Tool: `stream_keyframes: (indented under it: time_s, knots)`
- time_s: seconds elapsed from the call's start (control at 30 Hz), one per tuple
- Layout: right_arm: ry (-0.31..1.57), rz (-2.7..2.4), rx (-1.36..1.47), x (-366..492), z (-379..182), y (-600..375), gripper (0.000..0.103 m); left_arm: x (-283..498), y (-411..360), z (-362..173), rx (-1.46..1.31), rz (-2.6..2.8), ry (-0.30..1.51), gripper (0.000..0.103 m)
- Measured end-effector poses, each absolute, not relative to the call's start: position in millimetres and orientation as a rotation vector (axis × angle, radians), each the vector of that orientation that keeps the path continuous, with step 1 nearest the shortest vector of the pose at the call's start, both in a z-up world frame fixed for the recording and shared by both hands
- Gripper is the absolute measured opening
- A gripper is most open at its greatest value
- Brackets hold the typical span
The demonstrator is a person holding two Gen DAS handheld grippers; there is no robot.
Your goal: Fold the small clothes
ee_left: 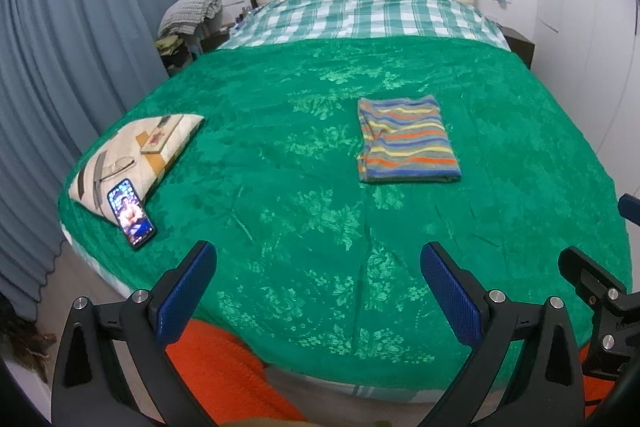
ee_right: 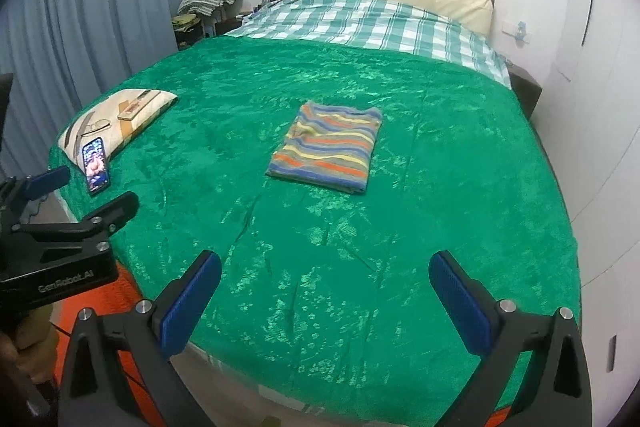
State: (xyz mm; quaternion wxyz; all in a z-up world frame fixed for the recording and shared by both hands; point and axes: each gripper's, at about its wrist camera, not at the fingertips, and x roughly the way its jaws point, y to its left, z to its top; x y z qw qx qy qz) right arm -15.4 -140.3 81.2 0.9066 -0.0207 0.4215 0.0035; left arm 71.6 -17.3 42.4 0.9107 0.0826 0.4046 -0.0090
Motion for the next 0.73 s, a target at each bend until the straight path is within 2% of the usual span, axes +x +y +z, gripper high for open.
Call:
stream_keyframes:
  time_s: [0.73]
  knots:
    - [0.88, -0.004, -0.03, -15.3, 76.8, -146.7, 0.102, 67.9, -24.5, 38.3, 0.194, -0.04, 0.823, 0.102]
